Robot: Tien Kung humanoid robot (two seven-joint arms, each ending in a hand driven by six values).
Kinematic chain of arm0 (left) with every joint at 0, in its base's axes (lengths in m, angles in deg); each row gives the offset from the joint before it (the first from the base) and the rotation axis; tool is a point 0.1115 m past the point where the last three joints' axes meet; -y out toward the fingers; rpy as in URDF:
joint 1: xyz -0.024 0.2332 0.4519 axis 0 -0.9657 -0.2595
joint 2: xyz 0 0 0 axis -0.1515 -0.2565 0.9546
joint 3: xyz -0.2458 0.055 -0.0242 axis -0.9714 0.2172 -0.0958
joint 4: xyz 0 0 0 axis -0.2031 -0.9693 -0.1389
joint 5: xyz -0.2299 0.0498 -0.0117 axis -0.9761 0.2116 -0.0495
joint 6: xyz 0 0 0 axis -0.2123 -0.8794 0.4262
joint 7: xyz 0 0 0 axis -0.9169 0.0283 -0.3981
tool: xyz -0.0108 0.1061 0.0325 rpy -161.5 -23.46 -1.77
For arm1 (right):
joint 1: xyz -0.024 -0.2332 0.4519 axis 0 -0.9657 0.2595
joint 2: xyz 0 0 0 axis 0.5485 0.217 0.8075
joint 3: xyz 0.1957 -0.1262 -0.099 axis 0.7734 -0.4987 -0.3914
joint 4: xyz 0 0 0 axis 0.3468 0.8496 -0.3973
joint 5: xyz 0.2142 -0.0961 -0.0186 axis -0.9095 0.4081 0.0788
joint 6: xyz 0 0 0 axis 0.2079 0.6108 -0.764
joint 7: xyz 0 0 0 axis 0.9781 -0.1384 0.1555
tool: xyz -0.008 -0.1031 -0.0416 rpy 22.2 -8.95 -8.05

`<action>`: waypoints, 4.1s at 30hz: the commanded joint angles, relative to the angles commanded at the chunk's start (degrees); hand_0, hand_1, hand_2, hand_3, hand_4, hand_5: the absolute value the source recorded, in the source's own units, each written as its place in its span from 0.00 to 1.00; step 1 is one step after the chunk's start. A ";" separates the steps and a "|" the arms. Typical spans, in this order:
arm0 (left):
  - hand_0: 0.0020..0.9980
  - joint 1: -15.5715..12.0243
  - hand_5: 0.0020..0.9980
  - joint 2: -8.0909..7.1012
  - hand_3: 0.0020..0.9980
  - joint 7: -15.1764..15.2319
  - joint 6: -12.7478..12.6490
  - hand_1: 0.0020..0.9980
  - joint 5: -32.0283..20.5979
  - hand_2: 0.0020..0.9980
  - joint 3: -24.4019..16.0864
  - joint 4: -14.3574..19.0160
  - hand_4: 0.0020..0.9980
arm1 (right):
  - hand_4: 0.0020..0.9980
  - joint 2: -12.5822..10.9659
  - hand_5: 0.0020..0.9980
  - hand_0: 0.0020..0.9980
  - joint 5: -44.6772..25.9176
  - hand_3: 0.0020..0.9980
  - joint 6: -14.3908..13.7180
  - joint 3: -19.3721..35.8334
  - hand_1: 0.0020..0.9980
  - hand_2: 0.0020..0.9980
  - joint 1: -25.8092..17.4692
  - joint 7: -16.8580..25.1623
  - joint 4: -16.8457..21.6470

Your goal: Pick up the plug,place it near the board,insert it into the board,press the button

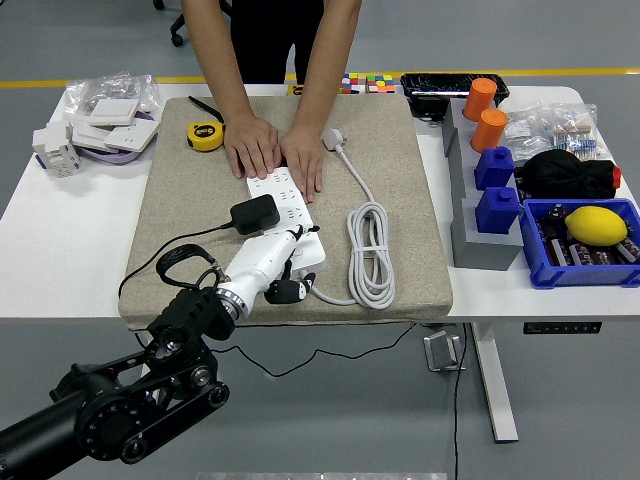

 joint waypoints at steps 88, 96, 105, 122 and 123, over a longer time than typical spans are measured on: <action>0.14 -0.68 0.11 -2.15 0.77 -1.74 3.91 0.03 1.74 0.12 -0.18 -0.25 0.62 | 1.00 -0.02 1.00 1.00 0.20 0.90 -0.09 0.15 0.93 0.87 -0.15 -0.09 0.00; 0.17 -1.31 0.10 -2.18 0.77 -1.12 2.64 0.06 6.98 0.16 -3.69 3.90 0.61 | 1.00 -0.01 1.00 1.00 0.55 0.90 -0.03 0.26 0.93 0.87 -0.26 -0.12 0.00; 0.28 -0.33 0.12 0.28 0.69 12.99 -6.81 0.29 -5.71 0.40 -9.02 2.18 0.75 | 1.00 0.25 1.00 1.00 0.69 0.90 0.14 -0.11 0.93 0.87 -0.22 -0.17 0.00; 1.00 6.31 0.25 7.72 1.00 26.73 -2.73 1.00 -44.28 1.00 -14.61 -16.60 1.00 | 1.00 -0.63 1.00 1.00 1.97 0.90 0.40 -0.67 0.93 0.87 0.41 -0.55 0.00; 1.00 6.69 0.25 7.89 1.00 26.38 -2.75 1.00 -43.92 1.00 -14.72 -17.73 1.00 | 1.00 -0.65 1.00 1.00 1.98 0.90 0.39 -0.68 0.93 0.87 0.42 -0.59 0.00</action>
